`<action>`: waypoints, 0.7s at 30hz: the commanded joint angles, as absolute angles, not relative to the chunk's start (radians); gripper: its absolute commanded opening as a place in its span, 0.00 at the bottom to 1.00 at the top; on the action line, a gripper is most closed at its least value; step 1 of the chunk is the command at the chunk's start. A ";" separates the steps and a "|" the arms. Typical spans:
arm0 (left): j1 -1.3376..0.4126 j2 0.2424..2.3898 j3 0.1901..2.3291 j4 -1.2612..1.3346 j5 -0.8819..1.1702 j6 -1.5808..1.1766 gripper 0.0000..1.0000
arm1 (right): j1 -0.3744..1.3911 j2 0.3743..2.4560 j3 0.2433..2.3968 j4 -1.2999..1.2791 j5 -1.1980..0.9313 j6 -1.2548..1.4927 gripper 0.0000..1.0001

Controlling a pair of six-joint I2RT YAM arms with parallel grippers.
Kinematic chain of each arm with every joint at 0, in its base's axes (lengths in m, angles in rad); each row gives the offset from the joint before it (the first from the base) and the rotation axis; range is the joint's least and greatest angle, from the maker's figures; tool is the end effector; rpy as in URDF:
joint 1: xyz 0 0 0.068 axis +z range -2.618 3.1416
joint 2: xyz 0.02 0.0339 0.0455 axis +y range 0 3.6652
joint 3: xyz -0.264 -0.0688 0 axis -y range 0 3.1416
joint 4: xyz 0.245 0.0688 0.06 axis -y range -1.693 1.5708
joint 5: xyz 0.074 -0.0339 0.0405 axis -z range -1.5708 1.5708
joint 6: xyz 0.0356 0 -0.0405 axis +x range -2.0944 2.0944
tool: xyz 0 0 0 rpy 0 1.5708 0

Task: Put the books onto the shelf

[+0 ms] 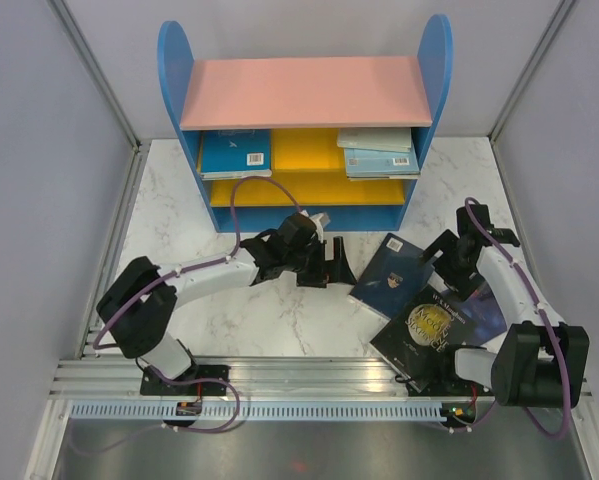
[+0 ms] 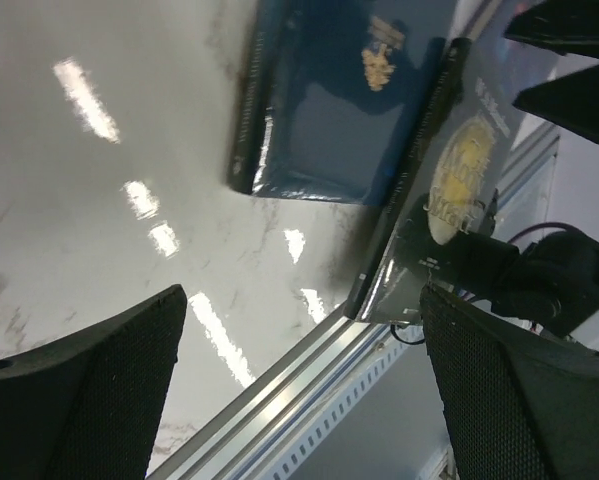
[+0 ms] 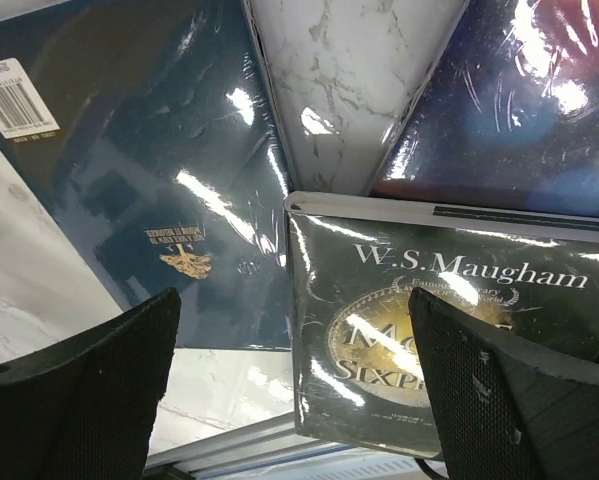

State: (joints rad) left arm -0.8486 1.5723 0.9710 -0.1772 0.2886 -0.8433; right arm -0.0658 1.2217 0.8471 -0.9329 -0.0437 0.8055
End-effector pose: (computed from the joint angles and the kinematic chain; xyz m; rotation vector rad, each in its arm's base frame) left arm 0.2128 -0.2568 0.2124 0.1660 2.6168 -1.0716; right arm 0.2078 -0.0121 0.2220 1.2184 2.6374 0.1983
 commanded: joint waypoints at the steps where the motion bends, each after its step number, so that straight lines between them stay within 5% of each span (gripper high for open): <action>1: -0.883 1.589 1.014 -0.043 0.423 -0.752 1.00 | -0.077 1.220 0.838 -0.923 -0.008 0.755 0.98; 8: -1.038 1.626 0.801 0.314 0.542 -0.871 1.00 | -0.090 1.212 0.762 -0.882 -0.029 0.759 0.98; 21: -1.144 1.756 0.759 0.451 0.445 -0.968 1.00 | -0.094 1.189 0.672 -0.819 -0.097 0.767 0.98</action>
State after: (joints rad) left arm -1.1164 1.7241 0.7616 0.3355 0.4793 -0.9173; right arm -0.0891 1.2026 0.7319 -0.8581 -0.0597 0.7692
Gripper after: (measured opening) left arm 0.996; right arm 0.982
